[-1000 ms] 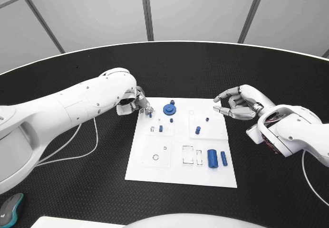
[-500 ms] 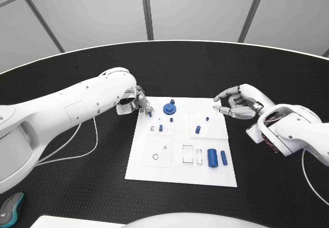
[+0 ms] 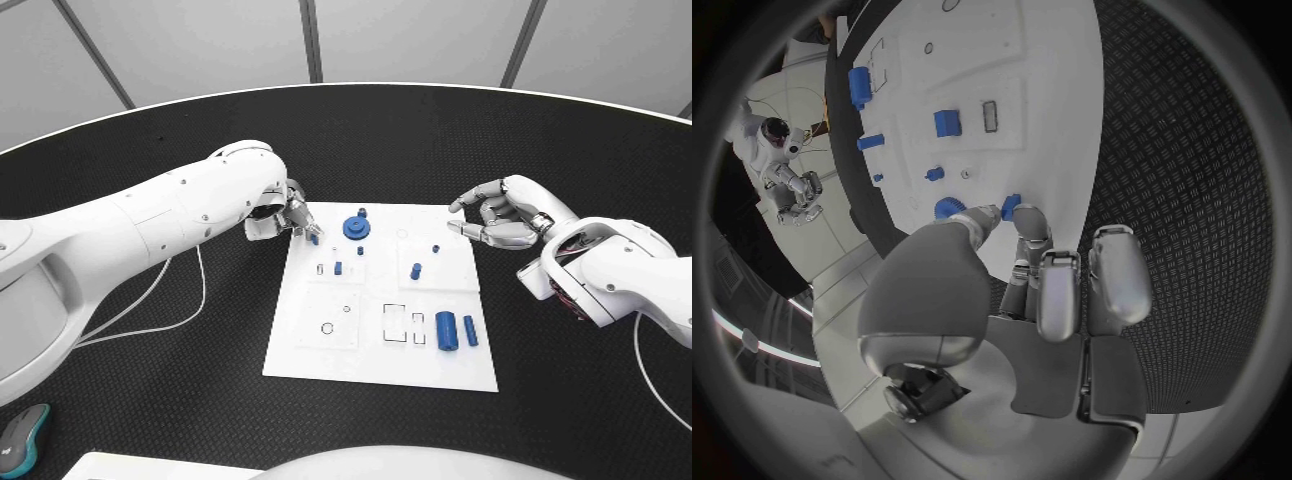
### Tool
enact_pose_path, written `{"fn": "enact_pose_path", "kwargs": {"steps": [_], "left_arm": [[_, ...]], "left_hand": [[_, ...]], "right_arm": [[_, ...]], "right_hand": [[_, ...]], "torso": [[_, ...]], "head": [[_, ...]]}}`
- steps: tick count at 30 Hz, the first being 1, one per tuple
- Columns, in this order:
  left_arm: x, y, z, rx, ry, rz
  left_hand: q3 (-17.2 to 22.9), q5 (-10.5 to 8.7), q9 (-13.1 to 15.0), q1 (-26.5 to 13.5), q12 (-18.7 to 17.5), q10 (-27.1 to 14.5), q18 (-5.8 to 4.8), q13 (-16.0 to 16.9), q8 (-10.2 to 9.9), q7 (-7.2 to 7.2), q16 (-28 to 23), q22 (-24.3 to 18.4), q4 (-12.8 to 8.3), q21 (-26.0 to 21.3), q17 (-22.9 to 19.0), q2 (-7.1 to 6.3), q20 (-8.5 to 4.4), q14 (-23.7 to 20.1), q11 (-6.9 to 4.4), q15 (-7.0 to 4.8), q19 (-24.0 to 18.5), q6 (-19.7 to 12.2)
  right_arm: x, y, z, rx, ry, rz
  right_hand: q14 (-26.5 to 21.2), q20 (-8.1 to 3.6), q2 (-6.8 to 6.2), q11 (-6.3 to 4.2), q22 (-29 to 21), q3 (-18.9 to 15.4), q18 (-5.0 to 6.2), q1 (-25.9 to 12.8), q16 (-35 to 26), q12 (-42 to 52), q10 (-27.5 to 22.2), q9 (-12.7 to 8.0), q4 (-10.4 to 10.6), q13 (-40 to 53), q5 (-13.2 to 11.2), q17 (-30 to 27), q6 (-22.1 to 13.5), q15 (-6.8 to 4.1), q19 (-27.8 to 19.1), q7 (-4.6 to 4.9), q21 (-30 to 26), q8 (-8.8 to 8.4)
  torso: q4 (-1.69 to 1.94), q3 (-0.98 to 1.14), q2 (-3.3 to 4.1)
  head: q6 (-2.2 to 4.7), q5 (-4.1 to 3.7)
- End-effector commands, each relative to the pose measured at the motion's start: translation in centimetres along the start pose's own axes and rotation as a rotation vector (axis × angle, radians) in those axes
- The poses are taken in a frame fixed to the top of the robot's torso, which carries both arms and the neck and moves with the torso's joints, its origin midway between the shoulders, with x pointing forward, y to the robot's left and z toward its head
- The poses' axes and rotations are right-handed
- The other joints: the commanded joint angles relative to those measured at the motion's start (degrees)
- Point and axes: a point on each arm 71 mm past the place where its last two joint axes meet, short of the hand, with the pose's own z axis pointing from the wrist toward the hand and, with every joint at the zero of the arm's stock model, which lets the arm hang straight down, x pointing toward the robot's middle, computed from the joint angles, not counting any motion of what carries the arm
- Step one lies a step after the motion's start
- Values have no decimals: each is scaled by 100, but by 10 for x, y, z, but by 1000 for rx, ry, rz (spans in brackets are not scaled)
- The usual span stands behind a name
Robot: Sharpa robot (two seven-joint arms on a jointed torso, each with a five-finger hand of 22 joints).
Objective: Assemble the parts on the task board
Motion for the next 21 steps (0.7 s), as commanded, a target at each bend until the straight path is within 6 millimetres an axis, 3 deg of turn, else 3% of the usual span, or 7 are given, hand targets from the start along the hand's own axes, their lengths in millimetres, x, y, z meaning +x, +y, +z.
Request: {"fn": "enact_pose_path", "kwargs": {"steps": [1, 3, 7, 21], "left_arm": [[0, 0, 0, 1, -4, -3], [0, 1, 0, 3, -4, -7], [0, 1, -1, 13, 7, -24], [7, 10, -10, 66, 52, -141]], "left_hand": [[401, 394, 56, 317, -19, 4, -11, -25, 3, -59, 24, 9, -183, 20, 1291, 63, 6, 526, 14, -16, 12, -22], [756, 405, 131, 437, -46, 17, -9, -57, 44, -23, 22, 12, -394, 20, 1289, 90, 29, 526, 35, 4, 8, -71], [1073, 394, 211, 389, -69, 24, -9, -100, 96, 6, 21, 17, -535, 21, 1288, 119, 53, 526, 60, 26, 5, -92], [1341, 356, 354, 212, 38, 116, -6, -6, 224, -4, 23, 19, -729, 21, 1291, 66, 56, 527, 56, 28, 2, -76]], "right_arm": [[0, 0, 0, 0, 0, 0], [0, 0, 0, 0, 0, 0], [0, 0, 0, 0, -1, 0], [-1, -1, 1, 1, -5, -2]], "right_hand": [[444, -39, -7, 1, 1017, -1, 87, 38, -20, 11, 25, 9, 31, 447, 23, 895, -25, -48, 301, -5, -25, 20], [444, -39, -7, 1, 1017, -1, 87, 38, -20, 11, 25, 9, 31, 447, 23, 895, -25, -48, 301, -5, -25, 20], [444, -39, -5, 0, 1016, 0, 87, 39, -19, 13, 28, 10, 33, 449, 25, 897, -21, -49, 301, -6, -26, 24], [445, -40, -7, 0, 1011, -1, 88, 36, -19, 13, 28, 11, 35, 448, 25, 898, -20, -49, 298, -6, -33, 25]], "torso": [[3, -1, -2], [2, -1, -4], [0, 1, -6], [16, -1, -50]], "head": [[-8, 1], [-11, 0], [-18, 0], [-18, 40]]}}
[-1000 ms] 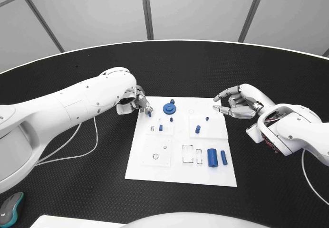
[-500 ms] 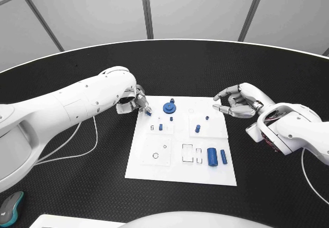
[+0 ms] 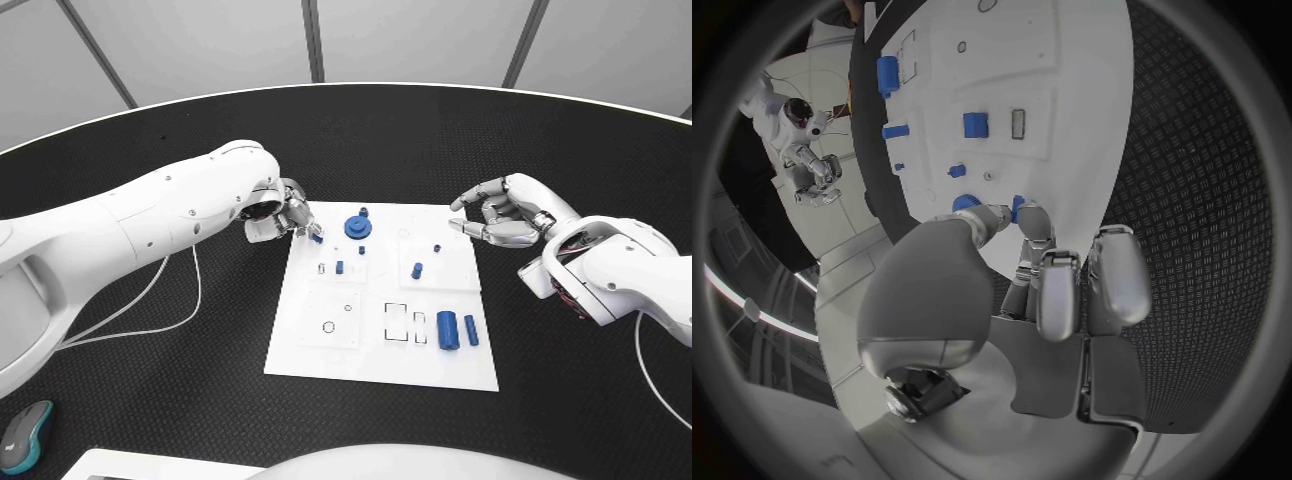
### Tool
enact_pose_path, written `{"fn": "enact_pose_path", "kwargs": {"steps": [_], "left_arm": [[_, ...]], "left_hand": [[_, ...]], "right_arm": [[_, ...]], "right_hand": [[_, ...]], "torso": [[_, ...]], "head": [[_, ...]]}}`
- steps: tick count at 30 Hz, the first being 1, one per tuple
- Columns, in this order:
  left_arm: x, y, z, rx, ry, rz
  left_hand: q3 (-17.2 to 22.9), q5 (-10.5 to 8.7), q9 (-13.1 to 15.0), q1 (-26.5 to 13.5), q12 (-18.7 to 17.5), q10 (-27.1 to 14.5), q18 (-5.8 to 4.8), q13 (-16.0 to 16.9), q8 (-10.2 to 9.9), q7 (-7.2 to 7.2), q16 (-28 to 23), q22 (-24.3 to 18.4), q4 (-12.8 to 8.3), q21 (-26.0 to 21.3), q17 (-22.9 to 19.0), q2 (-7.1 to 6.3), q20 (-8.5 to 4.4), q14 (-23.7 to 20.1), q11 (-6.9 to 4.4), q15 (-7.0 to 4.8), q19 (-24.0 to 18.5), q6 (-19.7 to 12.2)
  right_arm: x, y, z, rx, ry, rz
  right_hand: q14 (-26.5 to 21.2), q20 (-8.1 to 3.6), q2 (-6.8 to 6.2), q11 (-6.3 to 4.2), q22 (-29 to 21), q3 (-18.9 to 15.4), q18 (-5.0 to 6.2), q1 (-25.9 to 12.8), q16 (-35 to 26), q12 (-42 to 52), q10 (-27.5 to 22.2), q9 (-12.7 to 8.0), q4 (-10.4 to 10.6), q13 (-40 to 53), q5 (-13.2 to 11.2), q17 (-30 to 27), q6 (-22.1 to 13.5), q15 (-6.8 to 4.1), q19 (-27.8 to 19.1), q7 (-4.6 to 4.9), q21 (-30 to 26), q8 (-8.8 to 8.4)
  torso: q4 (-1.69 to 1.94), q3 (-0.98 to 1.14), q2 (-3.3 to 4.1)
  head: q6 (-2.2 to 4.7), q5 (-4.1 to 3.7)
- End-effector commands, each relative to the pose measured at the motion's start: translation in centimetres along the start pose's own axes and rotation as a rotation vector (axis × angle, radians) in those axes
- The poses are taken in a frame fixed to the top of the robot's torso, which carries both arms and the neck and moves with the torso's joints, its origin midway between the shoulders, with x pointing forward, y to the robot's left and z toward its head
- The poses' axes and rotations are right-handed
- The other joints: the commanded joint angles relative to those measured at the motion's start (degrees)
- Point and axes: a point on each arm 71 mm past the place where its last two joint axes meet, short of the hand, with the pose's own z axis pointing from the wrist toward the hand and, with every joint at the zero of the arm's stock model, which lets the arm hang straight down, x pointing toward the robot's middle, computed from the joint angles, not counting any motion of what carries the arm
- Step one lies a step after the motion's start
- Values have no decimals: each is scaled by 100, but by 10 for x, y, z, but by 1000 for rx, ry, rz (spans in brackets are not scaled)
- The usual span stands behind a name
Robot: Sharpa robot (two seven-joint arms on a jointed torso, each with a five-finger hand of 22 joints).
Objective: Assemble the parts on the task board
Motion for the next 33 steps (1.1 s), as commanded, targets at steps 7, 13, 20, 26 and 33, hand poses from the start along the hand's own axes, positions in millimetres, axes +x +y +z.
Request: {"fn": "enact_pose_path", "kwargs": {"steps": [7, 13, 20, 26, 33], "left_arm": [[7, 7, -13, 33, -4, -56], [11, 8, -22, 54, -54, -44], [22, 13, -27, 66, -111, -7], [36, 15, -29, 82, -138, 35], [51, 15, -29, 97, -137, 76]], "left_hand": [[818, -6, 132, -261, 199, 200, -9, 163, 163, -70, 25, 30, -642, 34, 1294, -64, 6, 527, -46, -4, 14, 36], [1001, 5, 196, -358, 311, 270, -15, 266, 241, -87, 28, 64, -718, 51, 1299, -116, -13, 529, -64, -20, 31, 43], [1120, 1, 237, -444, 432, 345, -25, 387, 300, -103, 30, 116, -763, 77, 1302, -169, -27, 530, -79, -31, 56, 59], [1155, -1, 248, -470, 460, 364, -29, 414, 317, -109, 31, 137, -778, 88, 1303, -190, -32, 531, -84, -35, 66, 64], [1172, -2, 253, -483, 475, 375, -32, 428, 325, -112, 33, 149, -787, 94, 1306, -203, -34, 532, -87, -38, 71, 66]], "right_arm": [[-1, -1, 0, 2, -2, -2], [-1, -2, 1, 3, -3, -3], [-2, -3, 1, 4, -5, -4], [-2, -4, 2, 4, -9, -6], [-2, -4, 3, 2, -10, -7]], "right_hand": [[445, -40, -6, 0, 1012, -1, 89, 37, -19, 13, 28, 6, 35, 450, 25, 899, -20, -49, 298, -6, -33, 26], [443, -41, -9, -1, 1009, -4, 90, 32, -23, 10, 26, 7, 40, 447, 26, 892, -20, -50, 297, -6, -37, 28], [443, -41, -8, -1, 1009, -2, 89, 34, -22, 9, 25, 7, 39, 446, 29, 893, -20, -50, 297, -7, -37, 29], [442, -42, -5, -4, 1007, 3, 90, 42, -25, 6, 23, 8, 37, 443, 44, 889, -22, -51, 296, -8, -41, 30], [442, -42, -3, -4, 1005, 6, 91, 46, -27, 4, 21, 8, 35, 441, 55, 886, -23, -52, 295, -8, -44, 31]], "torso": [[31, -9, -72], [44, -14, -83], [27, -6, -67], [33, -11, -55], [22, -7, -46]], "head": [[-23, 5], [-31, 10], [-34, 46], [-32, 72], [-28, 94]]}}
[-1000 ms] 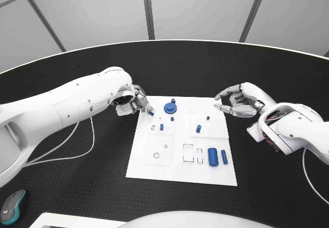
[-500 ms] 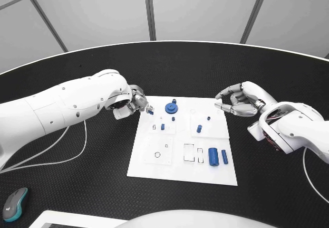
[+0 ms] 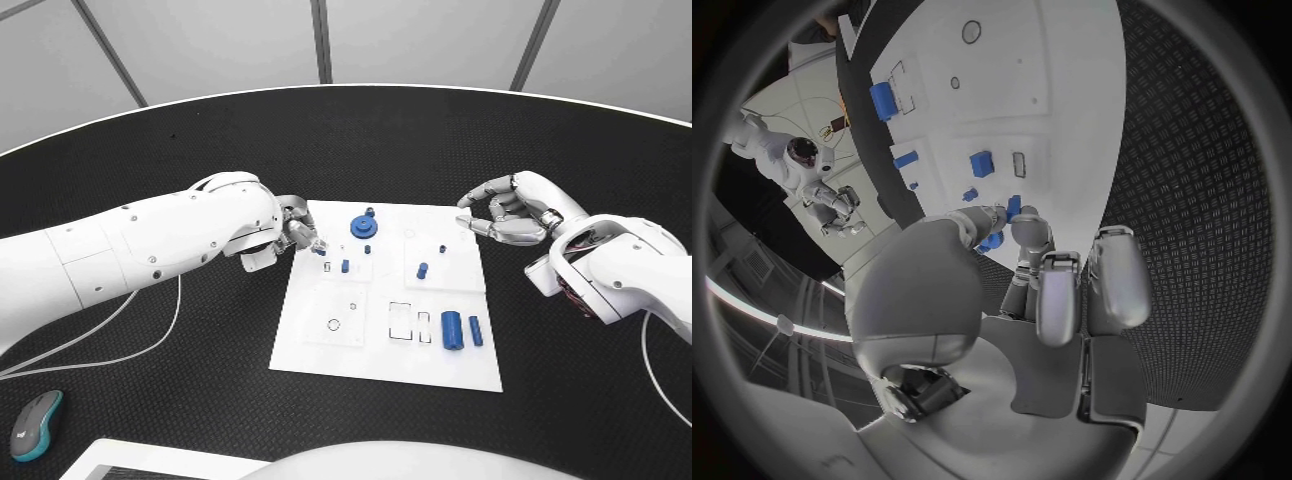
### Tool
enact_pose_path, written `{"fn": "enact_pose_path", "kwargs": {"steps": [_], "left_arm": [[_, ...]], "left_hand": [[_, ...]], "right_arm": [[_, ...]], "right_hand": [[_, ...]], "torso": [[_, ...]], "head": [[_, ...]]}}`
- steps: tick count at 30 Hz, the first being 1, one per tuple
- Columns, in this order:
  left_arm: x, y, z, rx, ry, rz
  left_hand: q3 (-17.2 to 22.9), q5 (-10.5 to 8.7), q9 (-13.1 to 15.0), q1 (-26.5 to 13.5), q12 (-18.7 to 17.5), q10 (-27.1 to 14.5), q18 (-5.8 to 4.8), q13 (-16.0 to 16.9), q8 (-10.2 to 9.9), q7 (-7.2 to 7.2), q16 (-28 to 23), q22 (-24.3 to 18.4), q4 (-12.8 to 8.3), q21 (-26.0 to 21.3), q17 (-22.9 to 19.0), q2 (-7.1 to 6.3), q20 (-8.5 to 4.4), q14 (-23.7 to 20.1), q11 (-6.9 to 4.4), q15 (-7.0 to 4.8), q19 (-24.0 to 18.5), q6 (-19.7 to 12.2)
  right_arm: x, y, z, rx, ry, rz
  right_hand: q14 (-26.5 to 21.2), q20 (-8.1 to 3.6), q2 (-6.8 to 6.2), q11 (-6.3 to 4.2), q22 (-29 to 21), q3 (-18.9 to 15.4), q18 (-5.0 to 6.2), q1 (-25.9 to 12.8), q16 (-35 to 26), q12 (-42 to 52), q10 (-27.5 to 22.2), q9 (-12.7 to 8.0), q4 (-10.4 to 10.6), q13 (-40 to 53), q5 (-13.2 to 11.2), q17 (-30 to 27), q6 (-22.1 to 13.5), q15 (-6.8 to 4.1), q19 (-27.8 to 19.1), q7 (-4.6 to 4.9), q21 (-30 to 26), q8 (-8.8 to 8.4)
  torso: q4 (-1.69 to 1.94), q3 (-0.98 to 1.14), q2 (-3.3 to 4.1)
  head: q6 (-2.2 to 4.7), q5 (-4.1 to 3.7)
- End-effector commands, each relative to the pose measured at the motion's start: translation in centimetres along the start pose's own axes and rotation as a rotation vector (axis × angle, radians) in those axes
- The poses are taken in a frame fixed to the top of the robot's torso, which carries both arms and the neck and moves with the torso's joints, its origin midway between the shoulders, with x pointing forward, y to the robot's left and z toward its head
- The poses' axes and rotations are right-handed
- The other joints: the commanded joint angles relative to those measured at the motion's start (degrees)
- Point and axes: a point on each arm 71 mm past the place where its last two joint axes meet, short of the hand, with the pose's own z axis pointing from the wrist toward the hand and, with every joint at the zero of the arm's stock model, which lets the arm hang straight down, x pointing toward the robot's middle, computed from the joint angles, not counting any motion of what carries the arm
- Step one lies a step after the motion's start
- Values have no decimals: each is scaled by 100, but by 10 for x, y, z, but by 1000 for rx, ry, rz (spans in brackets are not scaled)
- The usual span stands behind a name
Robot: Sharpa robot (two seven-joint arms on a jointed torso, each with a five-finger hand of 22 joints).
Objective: Assemble the parts on the task board
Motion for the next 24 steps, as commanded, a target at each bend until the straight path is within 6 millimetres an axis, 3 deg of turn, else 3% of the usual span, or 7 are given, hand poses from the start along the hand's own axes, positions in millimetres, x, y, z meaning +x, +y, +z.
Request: {"fn": "enact_pose_path", "kwargs": {"steps": [1, 6, 24], "left_arm": [[6, -1, 0, 7, 9, 11], [15, -2, 0, 12, 29, 23], [24, -2, 3, 10, 50, 40]], "left_hand": [[668, 6, 8, -10, 11, 65, -32, 5, 35, -38, 33, 5, -646, 40, 1306, 41, 2, 531, -27, -38, 40, -8], [681, 5, 12, -21, 21, 72, -32, 14, 42, -40, 32, 6, -651, 41, 1305, 32, 0, 531, -30, -40, 41, -5], [698, 0, 17, -36, 27, 81, -32, 15, 51, -45, 31, 8, -661, 42, 1304, 19, -3, 531, -33, -42, 43, -1]], "right_arm": [[0, 0, 0, -1, 0, 0], [0, 0, 1, -1, 0, 0], [0, 0, 0, -2, -1, 0]], "right_hand": [[442, -42, -3, -4, 1006, 6, 91, 46, -27, 4, 21, 9, 36, 442, 31, 887, -23, -52, 295, -8, -21, 31], [442, -42, -3, -4, 1006, 6, 91, 46, -27, 4, 21, 9, 36, 442, 31, 887, -23, -52, 295, -8, -21, 31], [442, -43, -3, -4, 1006, 9, 91, 49, -26, 7, 24, 9, 36, 446, 50, 889, -25, -53, 296, -8, -20, 32]], "torso": [[-9, 4, 9], [-17, 12, 14], [-8, 6, 15]], "head": [[3, 9], [-1, 2], [-42, -15]]}}
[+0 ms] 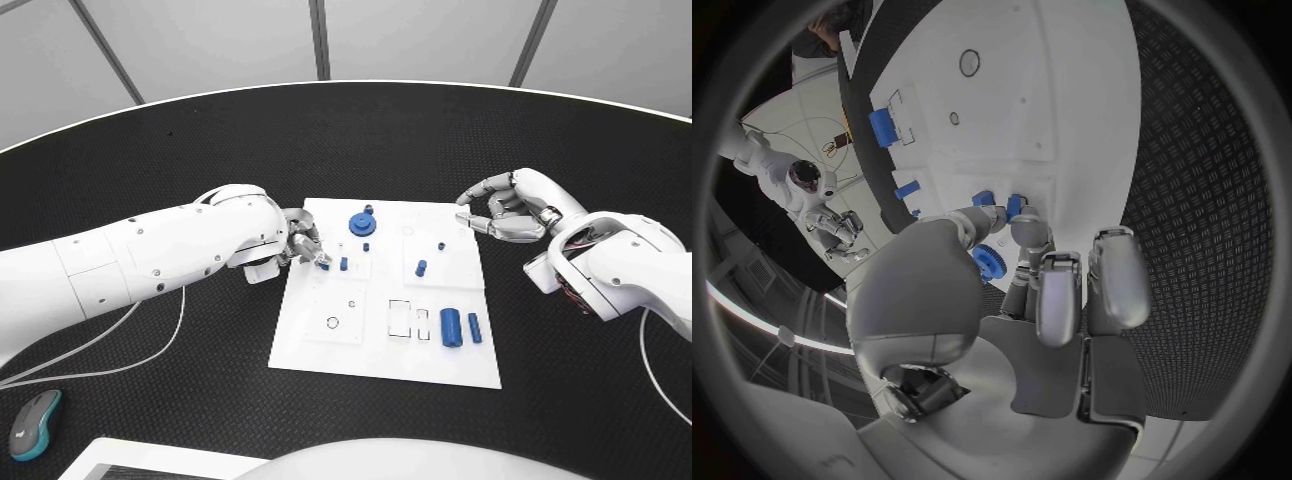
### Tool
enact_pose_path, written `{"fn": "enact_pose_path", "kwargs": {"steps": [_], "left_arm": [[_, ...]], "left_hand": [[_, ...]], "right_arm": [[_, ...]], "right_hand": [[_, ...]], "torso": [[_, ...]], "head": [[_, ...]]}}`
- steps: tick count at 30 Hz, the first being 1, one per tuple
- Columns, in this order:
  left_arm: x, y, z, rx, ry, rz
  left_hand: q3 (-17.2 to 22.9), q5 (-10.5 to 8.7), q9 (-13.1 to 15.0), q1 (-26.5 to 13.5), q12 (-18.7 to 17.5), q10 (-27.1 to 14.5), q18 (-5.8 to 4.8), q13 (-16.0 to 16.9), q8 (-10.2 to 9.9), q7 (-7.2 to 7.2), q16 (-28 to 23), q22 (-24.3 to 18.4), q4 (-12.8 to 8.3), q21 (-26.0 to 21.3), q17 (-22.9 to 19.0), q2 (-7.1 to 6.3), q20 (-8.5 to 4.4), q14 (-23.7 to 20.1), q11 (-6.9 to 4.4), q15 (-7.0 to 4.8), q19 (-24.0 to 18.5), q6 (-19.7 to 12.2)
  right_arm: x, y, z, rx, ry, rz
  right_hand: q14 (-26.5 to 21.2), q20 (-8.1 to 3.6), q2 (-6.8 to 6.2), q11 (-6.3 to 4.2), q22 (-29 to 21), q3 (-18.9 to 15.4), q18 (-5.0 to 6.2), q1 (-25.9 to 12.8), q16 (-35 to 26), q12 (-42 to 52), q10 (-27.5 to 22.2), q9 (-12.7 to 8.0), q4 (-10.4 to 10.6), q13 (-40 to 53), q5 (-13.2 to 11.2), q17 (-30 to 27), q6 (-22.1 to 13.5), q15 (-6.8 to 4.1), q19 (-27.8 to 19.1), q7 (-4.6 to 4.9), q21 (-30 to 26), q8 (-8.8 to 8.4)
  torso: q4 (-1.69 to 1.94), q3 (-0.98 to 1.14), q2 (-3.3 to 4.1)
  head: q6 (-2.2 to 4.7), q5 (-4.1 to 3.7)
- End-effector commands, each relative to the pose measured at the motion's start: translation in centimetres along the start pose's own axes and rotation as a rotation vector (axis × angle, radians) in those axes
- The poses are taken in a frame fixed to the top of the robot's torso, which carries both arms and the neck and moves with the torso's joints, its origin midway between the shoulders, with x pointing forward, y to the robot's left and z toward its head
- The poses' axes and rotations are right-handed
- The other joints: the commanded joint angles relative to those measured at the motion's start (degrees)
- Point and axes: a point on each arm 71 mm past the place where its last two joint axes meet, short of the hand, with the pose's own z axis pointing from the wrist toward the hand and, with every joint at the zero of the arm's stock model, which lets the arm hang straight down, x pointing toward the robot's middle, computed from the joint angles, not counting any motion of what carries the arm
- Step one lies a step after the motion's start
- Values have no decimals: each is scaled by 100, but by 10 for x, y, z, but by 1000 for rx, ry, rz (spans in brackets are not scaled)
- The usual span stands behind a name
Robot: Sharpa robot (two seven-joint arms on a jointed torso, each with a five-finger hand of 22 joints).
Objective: Assemble the parts on the task board
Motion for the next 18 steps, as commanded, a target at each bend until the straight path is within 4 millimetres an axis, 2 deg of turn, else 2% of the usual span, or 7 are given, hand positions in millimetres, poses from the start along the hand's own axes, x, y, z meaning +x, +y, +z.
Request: {"fn": "enact_pose_path", "kwargs": {"steps": [1, 18], "left_arm": [[0, 0, 0, 0, -3, 4], [0, -1, 0, 1, -10, 9]], "left_hand": [[621, 22, 2, -2, 27, 71, -32, 0, 27, -46, 31, 9, -584, 21, 1301, 53, -3, 531, -42, -43, 43, 0], [645, 22, 7, -13, 27, 76, -33, -7, 38, -51, 32, 13, -601, 23, 1303, 39, -6, 531, -47, -46, 46, 5]], "right_arm": [[0, 0, 0, 0, 0, 0], [0, 0, 0, -1, 1, 0]], "right_hand": [[442, -43, -3, -4, 1007, 9, 91, 49, -26, 7, 24, 5, 36, 446, 17, 889, -25, -53, 296, -8, -21, 33], [442, -43, -3, -4, 1007, 9, 91, 49, -26, 7, 24, 5, 36, 446, 17, 889, -25, -53, 296, -8, -21, 33]], "torso": [[-2, -1, 0], [1, 0, -4]], "head": [[-8, 1], [-27, 5]]}}
